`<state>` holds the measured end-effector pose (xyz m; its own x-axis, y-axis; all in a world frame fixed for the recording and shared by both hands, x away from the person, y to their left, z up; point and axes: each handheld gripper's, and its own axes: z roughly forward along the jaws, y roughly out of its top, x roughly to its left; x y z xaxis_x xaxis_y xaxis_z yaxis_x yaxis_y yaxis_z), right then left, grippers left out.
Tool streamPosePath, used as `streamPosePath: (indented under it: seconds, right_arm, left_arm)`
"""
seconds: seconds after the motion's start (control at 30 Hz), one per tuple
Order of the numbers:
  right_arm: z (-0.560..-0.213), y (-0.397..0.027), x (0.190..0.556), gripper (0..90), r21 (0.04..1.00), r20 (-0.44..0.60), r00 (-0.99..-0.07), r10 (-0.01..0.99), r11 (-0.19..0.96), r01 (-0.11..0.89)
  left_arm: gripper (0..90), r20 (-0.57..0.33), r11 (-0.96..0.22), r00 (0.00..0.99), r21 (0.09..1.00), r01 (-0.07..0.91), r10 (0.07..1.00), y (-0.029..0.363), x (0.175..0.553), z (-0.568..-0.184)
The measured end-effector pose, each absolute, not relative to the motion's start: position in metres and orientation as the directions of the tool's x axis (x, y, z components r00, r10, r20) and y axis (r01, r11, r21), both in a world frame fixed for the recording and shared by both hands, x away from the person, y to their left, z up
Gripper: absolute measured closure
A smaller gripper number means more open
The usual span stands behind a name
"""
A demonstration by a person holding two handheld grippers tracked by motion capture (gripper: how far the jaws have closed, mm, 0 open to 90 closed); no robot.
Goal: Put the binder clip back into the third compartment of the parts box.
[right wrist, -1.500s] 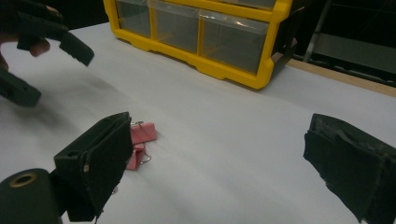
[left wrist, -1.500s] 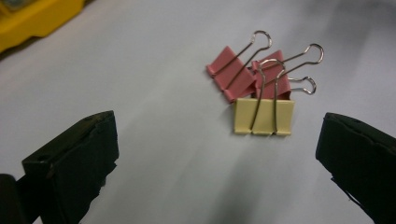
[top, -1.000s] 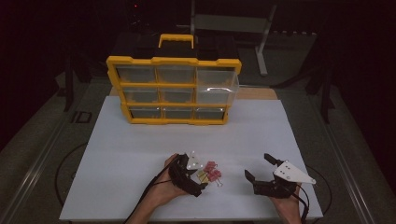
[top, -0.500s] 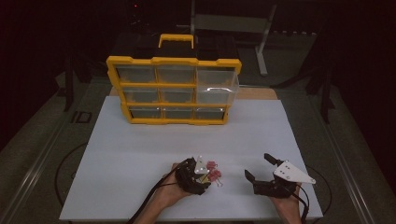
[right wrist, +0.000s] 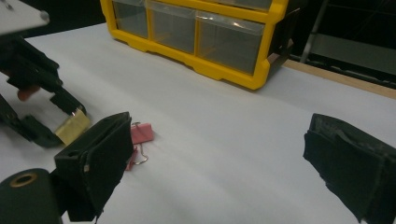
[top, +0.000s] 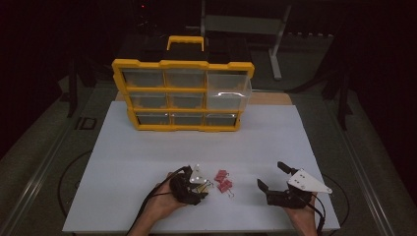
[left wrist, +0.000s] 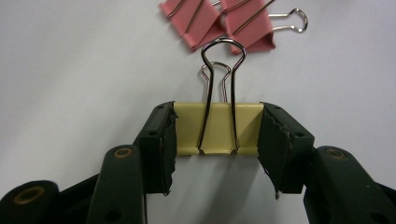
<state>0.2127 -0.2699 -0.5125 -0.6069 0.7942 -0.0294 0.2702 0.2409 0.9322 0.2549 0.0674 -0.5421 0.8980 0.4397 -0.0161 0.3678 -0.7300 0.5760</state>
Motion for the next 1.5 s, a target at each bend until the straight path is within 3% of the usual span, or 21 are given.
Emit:
streamPosePath:
  seconds: [0.67, 1.5]
  right_arm:
    - [-0.513, -0.267, 0.214, 7.6, 0.937, -0.014, -0.624, 0.782, 0.228, 0.264]
    - [-0.516, -0.269, 0.217, 7.6, 0.945, 0.003, -0.624, 0.782, 0.201, 0.257]
  left_arm:
    - [50.2, 0.034, -0.65, 0.856, 0.667, 0.365, 0.516, 0.127, 0.269, -0.473]
    - [50.2, 0.068, -0.533, 0.841, 0.8, 0.275, 0.537, 0.147, 0.302, -0.385]
